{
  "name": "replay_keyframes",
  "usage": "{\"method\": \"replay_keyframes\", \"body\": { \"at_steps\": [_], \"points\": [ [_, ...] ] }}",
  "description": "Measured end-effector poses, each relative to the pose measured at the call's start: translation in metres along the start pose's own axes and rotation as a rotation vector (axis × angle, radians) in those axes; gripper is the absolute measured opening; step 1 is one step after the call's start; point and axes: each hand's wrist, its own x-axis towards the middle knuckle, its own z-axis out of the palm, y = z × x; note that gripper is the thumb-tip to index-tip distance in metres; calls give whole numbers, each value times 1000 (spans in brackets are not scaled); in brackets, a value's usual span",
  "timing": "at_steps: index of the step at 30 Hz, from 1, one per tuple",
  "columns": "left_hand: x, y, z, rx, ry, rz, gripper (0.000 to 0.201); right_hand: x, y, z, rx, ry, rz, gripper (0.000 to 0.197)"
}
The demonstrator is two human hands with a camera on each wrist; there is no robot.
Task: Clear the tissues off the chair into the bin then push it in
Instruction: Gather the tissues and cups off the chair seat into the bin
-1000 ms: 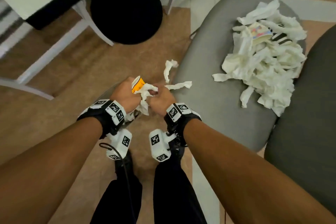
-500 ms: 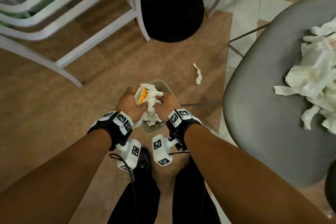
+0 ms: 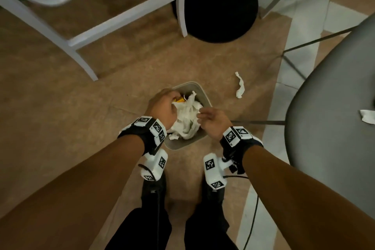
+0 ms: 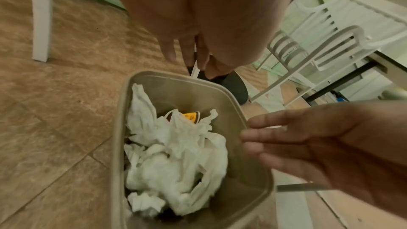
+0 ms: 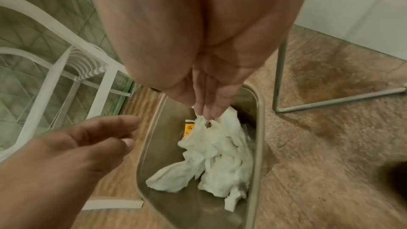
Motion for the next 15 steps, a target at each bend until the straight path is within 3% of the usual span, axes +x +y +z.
{"method": "replay_keyframes", "body": {
  "at_steps": [2, 5, 7, 9, 11, 14, 15],
  "points": [
    [15, -13, 7, 188, 54, 4, 27, 19, 0, -4, -26, 92, 21, 21],
    [41, -35, 17, 322, -89, -57, 26, 51, -2, -9, 56, 142, 45, 25],
    [56, -46, 21, 345, -148, -9, 21, 71, -10, -15, 96, 153, 32, 20],
    [68, -53, 23, 349, -105, 32, 16, 105, -11, -27, 47, 245, 3, 4],
    [81, -57, 22, 339, -10, 62, 18, 135, -21, -40, -1, 319, -12, 14],
    [100, -62, 15, 284, 130, 118, 17, 160, -43, -50, 159, 310, 36, 14],
    [107, -64, 13, 269, 158, 128, 21, 170, -45, -58, 158, 300, 71, 22]
  ]
}}
